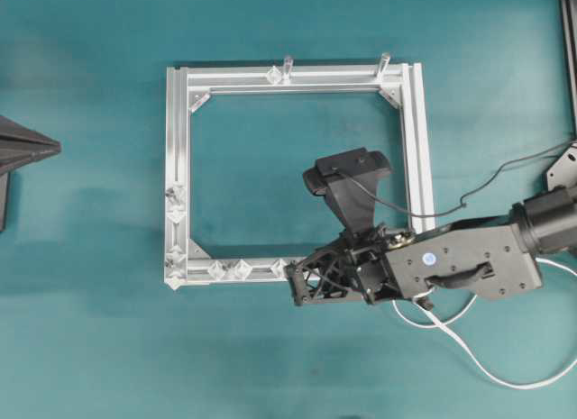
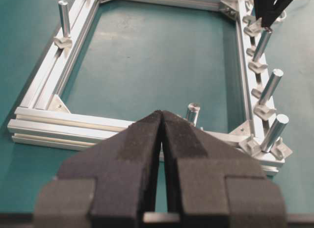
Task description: Move the cable alternately left and right between 8 closely spaced pins so it hooks onto each one.
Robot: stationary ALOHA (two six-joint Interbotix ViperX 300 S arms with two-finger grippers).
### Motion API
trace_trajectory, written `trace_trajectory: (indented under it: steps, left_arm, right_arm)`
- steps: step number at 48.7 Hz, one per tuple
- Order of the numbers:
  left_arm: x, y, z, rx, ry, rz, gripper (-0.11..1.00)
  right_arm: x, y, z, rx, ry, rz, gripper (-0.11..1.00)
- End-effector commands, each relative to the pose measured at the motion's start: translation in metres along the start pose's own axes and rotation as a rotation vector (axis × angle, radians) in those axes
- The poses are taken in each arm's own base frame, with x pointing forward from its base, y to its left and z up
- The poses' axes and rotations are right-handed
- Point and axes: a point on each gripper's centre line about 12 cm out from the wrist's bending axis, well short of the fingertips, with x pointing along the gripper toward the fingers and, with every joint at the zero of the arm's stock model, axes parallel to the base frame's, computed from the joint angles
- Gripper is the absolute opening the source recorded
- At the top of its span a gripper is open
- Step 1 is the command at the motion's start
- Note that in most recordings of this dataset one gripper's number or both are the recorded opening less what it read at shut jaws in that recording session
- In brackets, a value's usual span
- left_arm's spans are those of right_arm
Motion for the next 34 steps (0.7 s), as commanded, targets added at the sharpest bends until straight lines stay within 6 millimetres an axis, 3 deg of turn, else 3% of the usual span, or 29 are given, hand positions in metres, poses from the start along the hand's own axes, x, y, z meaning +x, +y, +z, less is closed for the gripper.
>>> trace_trajectory:
  steps: [1,19,34]
  left_arm:
    - [0.0,0.0,0.004,0.001,-0.008,0.002,0.0]
    - [0.0,0.0,0.004,0.0,-0.008,0.002,0.0]
    - [0.0,0.0,0.004,-0.001,-0.009,0.003,0.0]
  right_arm:
    - [-0.012,0.008,-0.001,-0.001,0.005,0.04,0.16]
    - [-0.014,0.009,-0.004,-0.012,0.009,0.047,0.16]
    - [-0.021,0.015,-0.025,-0.046,0.029,0.075,0.16]
